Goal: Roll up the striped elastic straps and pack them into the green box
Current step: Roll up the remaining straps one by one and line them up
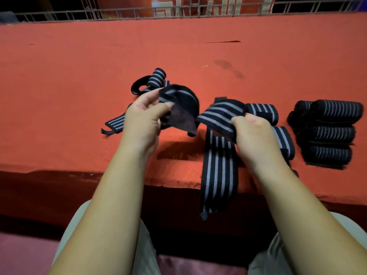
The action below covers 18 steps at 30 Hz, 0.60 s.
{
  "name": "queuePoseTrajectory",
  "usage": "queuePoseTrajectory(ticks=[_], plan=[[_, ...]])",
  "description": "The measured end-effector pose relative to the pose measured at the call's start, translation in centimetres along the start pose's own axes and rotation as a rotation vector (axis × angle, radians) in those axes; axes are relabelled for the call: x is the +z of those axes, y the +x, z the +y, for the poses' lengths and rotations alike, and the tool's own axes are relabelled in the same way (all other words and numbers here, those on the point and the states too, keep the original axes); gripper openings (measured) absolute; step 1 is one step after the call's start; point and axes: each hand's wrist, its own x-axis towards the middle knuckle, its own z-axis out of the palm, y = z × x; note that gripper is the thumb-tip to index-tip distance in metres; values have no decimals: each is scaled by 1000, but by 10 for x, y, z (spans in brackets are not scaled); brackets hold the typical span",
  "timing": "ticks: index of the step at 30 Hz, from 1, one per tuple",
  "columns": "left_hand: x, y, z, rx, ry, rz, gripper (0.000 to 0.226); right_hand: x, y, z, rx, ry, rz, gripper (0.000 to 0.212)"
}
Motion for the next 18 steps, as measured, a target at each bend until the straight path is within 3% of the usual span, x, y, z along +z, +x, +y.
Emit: queuePoseTrajectory(ticks=[4,7,9,13,18], plan=[[-31,13,-9,11,197,222,42,-2,-1,6,-23,-31,8,20],[-42,17,-19,66,538,275,47,0,0,9,0,-15,2,17],[-48,20,-25,139,828,180,58,0,2,12,6,-19,-6,14],[-51,14,-30,149,1267,-182,79,-1,5,16,17,-46,-10,24],[-53,5,-13,76,1620,-277,64,-2,7,16,-6,-82,-23,16]])
